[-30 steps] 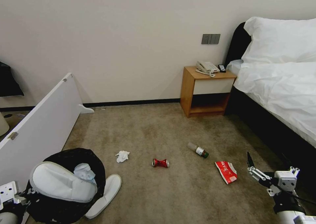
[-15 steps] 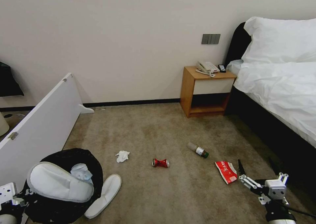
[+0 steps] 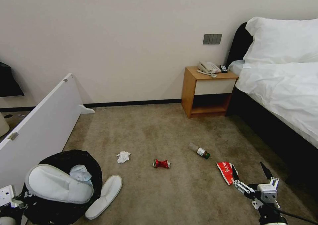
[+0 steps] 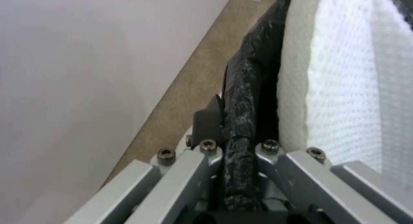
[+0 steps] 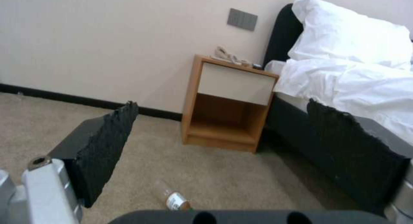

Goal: Pick up the trash bin, then pick up the garbage from the floor and place it into the trash bin.

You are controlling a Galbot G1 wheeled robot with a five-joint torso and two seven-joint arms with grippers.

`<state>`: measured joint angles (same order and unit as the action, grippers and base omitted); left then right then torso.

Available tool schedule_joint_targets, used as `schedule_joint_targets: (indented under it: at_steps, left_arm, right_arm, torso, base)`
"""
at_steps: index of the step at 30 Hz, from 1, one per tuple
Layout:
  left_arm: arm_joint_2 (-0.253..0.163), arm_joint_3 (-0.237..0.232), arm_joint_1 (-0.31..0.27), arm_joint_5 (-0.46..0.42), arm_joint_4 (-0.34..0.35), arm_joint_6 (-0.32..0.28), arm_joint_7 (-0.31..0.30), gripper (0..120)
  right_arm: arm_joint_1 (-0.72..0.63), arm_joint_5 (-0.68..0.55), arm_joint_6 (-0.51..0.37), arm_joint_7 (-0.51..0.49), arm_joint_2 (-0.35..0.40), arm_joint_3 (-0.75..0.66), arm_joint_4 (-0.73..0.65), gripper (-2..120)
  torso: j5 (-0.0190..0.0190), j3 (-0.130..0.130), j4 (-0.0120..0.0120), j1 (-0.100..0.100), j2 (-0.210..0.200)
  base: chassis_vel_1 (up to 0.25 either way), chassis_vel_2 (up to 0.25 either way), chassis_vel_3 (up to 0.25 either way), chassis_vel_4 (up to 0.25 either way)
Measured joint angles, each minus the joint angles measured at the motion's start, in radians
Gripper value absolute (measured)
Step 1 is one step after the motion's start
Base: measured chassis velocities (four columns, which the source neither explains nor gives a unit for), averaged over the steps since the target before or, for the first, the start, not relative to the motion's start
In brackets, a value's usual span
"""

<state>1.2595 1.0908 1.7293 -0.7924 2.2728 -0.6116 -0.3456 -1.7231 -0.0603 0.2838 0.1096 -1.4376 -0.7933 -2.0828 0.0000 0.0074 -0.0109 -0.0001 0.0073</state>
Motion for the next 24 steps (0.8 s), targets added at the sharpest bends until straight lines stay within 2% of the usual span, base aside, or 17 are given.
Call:
schedule_joint_targets:
  at_steps: [24]
  left_arm:
    - [0.003,-0.007,0.006,0.005,0.004,0.035,0.0,3]
  right_arm:
    - [-0.004,-0.009,0.005,0.02,0.008,-0.004,0.003,100]
  torso:
    - [-0.0001,0.0,0.0,0.0,0.0]
  base:
    - [0.0,0.0,0.0,0.0]
